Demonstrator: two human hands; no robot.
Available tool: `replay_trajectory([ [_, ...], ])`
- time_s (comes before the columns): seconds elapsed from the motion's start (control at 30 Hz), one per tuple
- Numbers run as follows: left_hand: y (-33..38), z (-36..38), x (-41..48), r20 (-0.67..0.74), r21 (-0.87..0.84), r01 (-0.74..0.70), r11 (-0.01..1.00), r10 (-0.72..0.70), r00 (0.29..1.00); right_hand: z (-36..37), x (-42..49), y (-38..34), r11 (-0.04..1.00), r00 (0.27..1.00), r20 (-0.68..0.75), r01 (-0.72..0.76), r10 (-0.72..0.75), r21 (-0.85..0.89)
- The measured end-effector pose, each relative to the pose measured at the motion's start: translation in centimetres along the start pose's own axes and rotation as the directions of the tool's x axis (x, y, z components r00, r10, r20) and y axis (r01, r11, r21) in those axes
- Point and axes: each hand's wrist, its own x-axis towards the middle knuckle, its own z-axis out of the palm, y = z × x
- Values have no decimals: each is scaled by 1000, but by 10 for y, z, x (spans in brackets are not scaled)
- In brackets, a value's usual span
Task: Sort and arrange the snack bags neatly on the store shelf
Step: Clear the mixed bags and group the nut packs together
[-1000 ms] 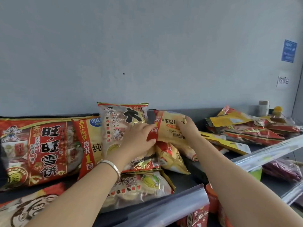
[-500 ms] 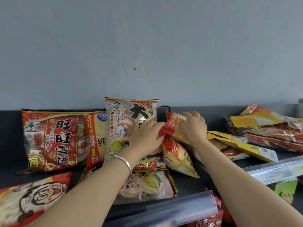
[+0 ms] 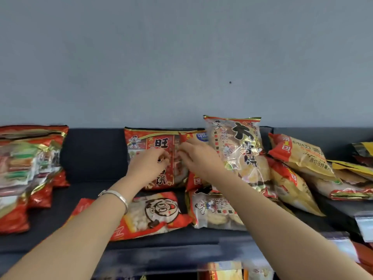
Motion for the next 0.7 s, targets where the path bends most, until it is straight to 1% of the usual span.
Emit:
replay_trajectory([
  [0.07,-43,-10,-10,118,16,110,994,-111,987,20,9,-30,999,982,189,5,-14,52],
  [0.1,-63,-15,-15,162,31,151,988,-154,975,30,13,-42,998,955,296,-23,4,63],
  [0.17,-99,-20,-26,216,48,213,976,-218,952,48,19,-61,994,874,483,-96,55,60],
  [0.23,-128,-22,-38,253,45,248,968,-251,934,63,22,-75,987,803,590,-149,87,58],
  [0.33,-158,-20,-50,311,40,271,962,-269,911,79,21,-90,975,726,679,-210,110,67],
  [0.43,-174,-11,-55,403,44,295,955,-287,869,93,17,-99,961,599,784,-276,162,11],
  [0.47,-177,-7,-56,431,37,302,953,-288,855,97,16,-100,955,572,799,-298,186,-9],
  [0.5,-179,-4,-58,456,31,312,950,-291,841,102,15,-100,949,561,801,-313,209,-28],
  [0.57,-179,0,-59,470,31,334,942,-309,827,107,15,-100,940,563,788,-336,247,-55],
  [0.7,-168,-5,-58,400,-3,376,926,-344,850,110,12,-101,920,584,758,-388,290,-53],
])
